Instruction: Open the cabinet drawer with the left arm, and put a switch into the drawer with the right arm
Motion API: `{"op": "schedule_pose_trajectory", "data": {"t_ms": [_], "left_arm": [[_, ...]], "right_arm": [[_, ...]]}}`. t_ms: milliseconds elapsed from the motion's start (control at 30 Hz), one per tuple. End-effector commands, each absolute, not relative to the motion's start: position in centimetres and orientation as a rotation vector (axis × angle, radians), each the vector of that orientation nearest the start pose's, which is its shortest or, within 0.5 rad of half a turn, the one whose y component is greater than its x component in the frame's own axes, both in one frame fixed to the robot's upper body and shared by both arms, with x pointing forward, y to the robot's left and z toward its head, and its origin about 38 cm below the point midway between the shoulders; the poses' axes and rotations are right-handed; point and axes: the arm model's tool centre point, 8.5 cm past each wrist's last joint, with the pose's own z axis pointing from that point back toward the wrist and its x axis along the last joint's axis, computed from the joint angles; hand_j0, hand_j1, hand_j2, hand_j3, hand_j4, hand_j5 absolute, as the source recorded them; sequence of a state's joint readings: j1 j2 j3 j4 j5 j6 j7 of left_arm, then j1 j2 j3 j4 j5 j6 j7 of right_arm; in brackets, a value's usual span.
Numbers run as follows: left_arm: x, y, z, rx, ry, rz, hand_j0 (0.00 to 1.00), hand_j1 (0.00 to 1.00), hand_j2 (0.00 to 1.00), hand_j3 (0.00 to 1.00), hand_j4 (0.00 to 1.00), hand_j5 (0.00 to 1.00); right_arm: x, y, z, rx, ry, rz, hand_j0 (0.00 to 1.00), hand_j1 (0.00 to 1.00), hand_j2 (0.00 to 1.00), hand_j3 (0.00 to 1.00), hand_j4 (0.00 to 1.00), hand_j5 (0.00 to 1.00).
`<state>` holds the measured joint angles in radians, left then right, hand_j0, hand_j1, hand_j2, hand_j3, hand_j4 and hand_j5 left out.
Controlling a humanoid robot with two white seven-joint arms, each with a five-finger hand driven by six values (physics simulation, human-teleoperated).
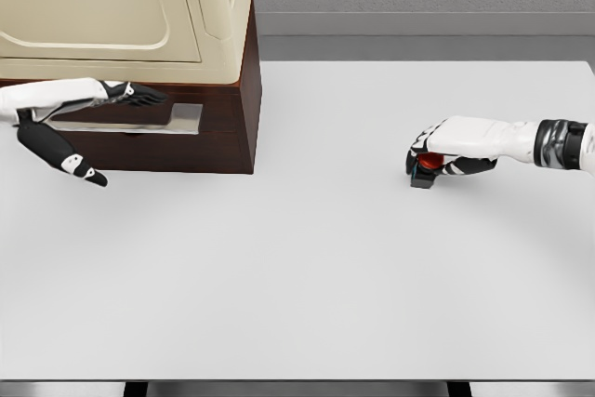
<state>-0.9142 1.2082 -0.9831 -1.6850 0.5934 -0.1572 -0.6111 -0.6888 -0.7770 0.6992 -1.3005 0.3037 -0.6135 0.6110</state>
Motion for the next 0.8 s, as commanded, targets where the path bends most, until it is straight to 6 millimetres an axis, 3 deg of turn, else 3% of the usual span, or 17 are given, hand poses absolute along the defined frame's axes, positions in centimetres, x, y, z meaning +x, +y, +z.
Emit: {"op": "schedule_pose_trajectory", "data": {"t_ms": [0,200,400,667,767], "left_arm": [[40.0,34.4,29.8,-0.12,-1.32,-1.477,1.0,1.0,1.0,1.0,1.0,1.0],[39.7,34.1,28.6,-0.157,-1.307,-1.466,1.0,1.0,1.0,1.0,1.0,1.0],[39.6,34.8,28.9,-0.143,-1.335,-1.437,1.0,1.0,1.0,1.0,1.0,1.0],[39.0,34.9,28.1,-0.181,-1.317,-1.416,1.0,1.0,1.0,1.0,1.0,1.0],[37.8,35.0,28.4,-0.212,-1.307,-1.409,1.0,1.0,1.0,1.0,1.0,1.0]], "right_arm": [[44.7,-30.7,18.3,-0.235,-1.304,2.054,0.48,0.48,0.48,0.48,0.48,0.48],[44.8,-30.6,19.0,-0.247,-1.313,2.06,0.45,0.45,0.45,0.45,0.45,0.45],[44.9,-30.0,20.1,-0.255,-1.348,2.072,0.44,0.44,0.44,0.44,0.44,0.44],[43.7,-28.1,23.5,-0.281,-1.434,2.153,0.43,0.43,0.43,0.43,0.43,0.43],[43.5,-27.9,24.5,-0.276,-1.467,2.155,0.43,0.43,0.43,0.43,0.43,0.43]]}}
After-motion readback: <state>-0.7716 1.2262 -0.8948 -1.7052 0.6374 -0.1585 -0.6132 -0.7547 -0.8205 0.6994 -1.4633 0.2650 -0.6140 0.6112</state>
